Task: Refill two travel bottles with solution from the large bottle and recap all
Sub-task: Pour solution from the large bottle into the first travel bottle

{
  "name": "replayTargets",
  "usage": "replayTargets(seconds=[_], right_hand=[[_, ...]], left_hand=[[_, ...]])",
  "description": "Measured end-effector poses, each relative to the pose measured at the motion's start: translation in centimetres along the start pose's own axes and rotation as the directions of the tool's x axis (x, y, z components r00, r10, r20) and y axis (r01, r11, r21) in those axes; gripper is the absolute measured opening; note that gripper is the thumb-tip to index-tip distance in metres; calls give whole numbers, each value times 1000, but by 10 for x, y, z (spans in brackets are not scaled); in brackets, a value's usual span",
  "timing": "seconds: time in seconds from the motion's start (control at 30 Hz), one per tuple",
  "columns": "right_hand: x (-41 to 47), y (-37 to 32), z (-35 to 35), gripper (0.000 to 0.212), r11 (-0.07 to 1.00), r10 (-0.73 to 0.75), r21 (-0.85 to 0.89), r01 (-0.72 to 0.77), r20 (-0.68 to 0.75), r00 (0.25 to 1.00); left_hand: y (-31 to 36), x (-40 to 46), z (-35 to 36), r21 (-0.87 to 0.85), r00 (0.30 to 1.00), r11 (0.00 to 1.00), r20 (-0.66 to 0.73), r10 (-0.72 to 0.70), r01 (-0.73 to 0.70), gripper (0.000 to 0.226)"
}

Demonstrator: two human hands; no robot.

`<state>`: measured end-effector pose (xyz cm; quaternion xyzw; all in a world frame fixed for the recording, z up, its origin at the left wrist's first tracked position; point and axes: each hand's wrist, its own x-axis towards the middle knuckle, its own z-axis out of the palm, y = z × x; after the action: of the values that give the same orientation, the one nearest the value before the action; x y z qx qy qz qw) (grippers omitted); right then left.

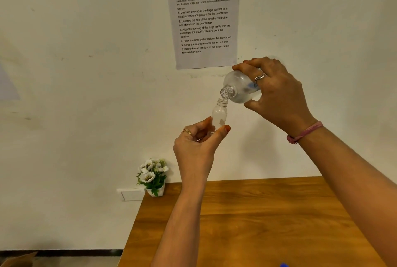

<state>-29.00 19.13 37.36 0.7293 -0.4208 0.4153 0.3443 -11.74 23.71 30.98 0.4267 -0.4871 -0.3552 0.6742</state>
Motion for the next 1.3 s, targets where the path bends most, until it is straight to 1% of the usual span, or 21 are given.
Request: replayTargets(seconds=[0.5, 1.3], right_hand=[[1, 0, 4, 67, 1000, 1, -7, -1, 22, 1000], [0, -1, 6, 68, 1000, 2, -18, -2, 28, 1000]], left_hand=[[-3, 3, 1, -1, 1000, 1000, -3, -17, 17, 33], [-7, 3, 2, -6, 1000, 1000, -10, -20, 20, 40]])
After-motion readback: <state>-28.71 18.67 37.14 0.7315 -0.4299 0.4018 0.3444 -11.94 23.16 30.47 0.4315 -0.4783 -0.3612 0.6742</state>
